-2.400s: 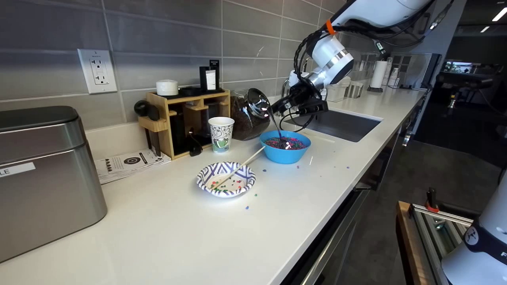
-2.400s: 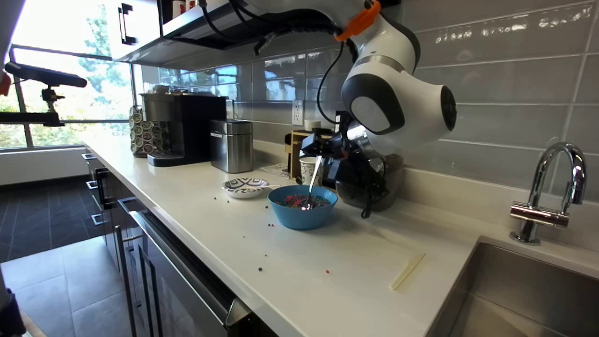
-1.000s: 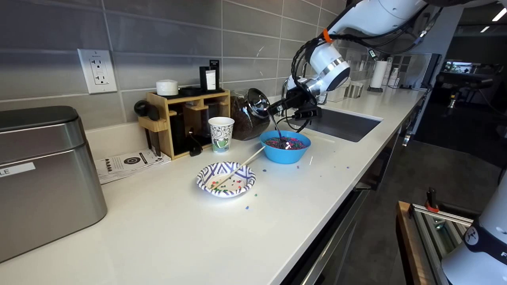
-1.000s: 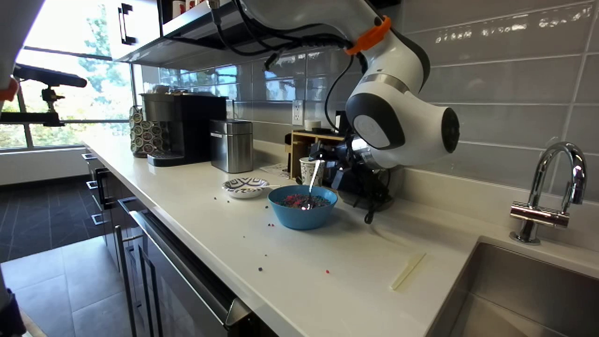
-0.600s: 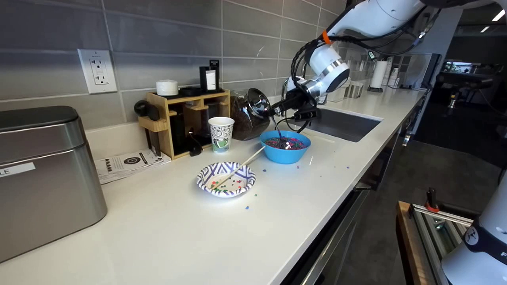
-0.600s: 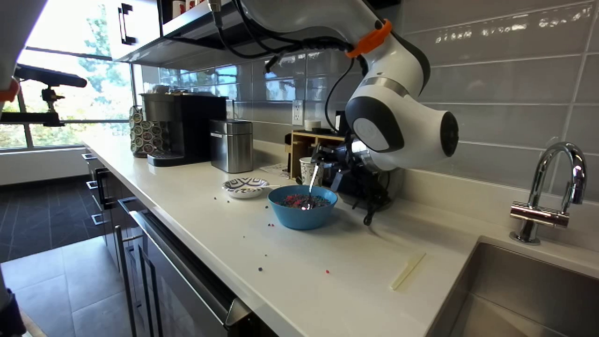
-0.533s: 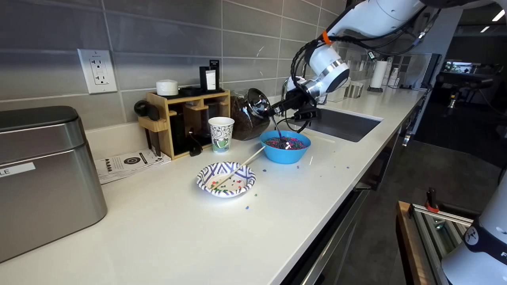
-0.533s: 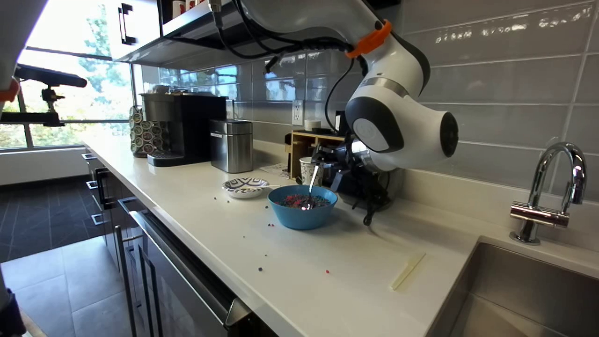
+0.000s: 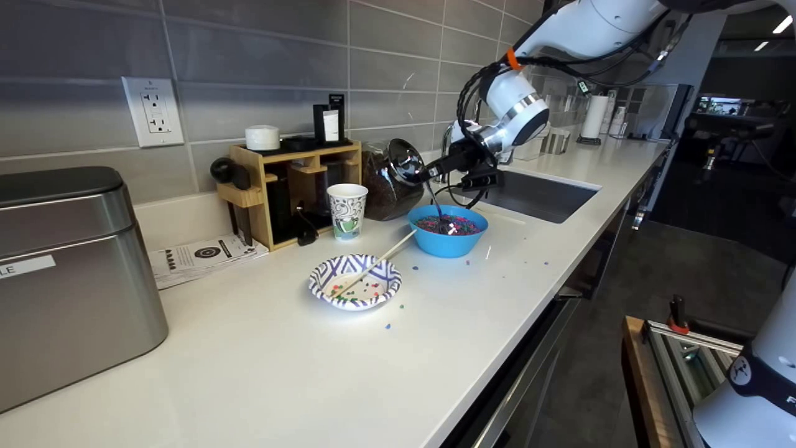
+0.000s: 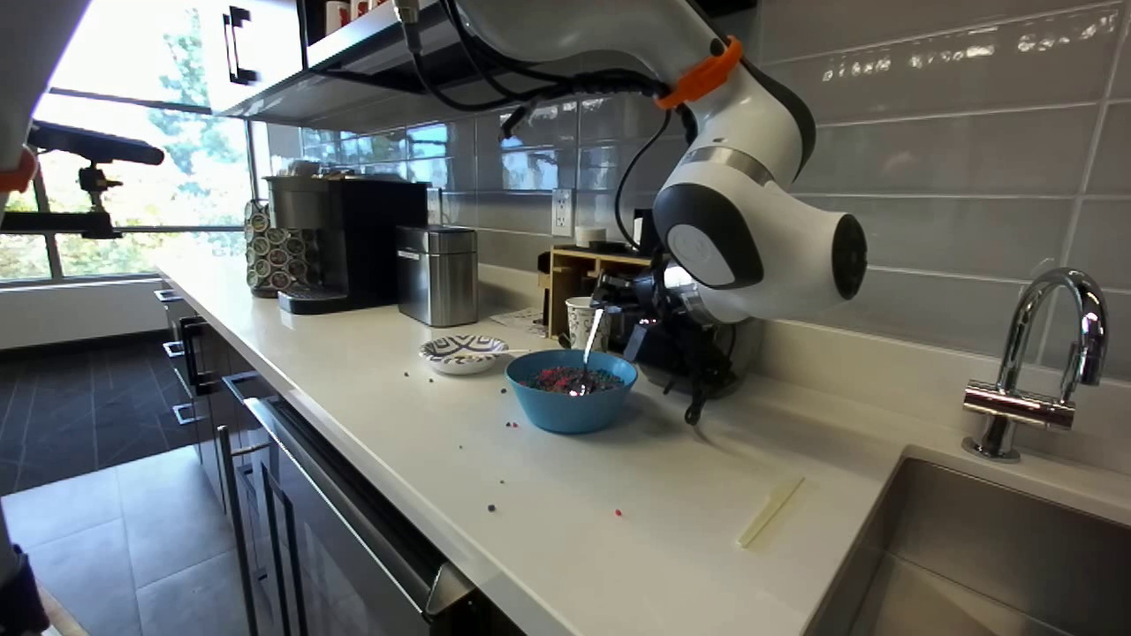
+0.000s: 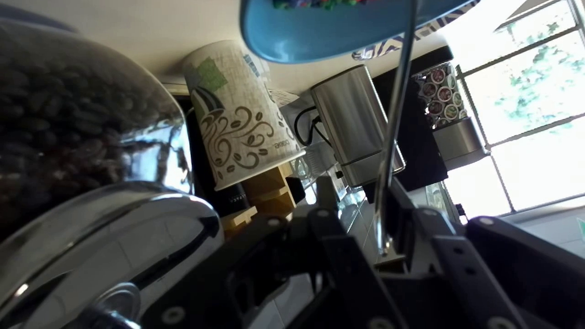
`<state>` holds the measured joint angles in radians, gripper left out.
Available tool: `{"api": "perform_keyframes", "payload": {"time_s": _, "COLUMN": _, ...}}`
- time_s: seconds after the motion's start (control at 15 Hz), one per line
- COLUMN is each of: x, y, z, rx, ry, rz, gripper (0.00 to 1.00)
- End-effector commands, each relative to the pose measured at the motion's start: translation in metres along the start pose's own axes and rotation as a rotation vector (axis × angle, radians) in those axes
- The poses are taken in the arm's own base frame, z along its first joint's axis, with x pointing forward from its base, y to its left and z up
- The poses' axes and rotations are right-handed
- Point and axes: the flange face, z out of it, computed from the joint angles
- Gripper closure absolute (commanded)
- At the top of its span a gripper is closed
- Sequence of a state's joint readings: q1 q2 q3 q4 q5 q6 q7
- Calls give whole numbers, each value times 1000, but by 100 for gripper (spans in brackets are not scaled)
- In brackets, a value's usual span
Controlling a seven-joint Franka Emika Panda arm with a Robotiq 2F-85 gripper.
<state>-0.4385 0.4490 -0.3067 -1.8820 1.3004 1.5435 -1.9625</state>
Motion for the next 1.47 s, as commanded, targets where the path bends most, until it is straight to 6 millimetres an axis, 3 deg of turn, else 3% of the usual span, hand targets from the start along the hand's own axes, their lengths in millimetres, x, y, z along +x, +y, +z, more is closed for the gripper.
{"api": "perform_keyframes", "payload": {"time_s": 0.0, "x": -1, "y": 1, "z": -2, "rx": 17, "ry": 34, "rz": -5, "gripper": 73}}
{"api": "perform_keyframes", "payload": {"time_s": 1.4, "x": -1, "y": -1, "z": -4, "rx": 23, "ry": 34, "rz": -12, "gripper": 88}}
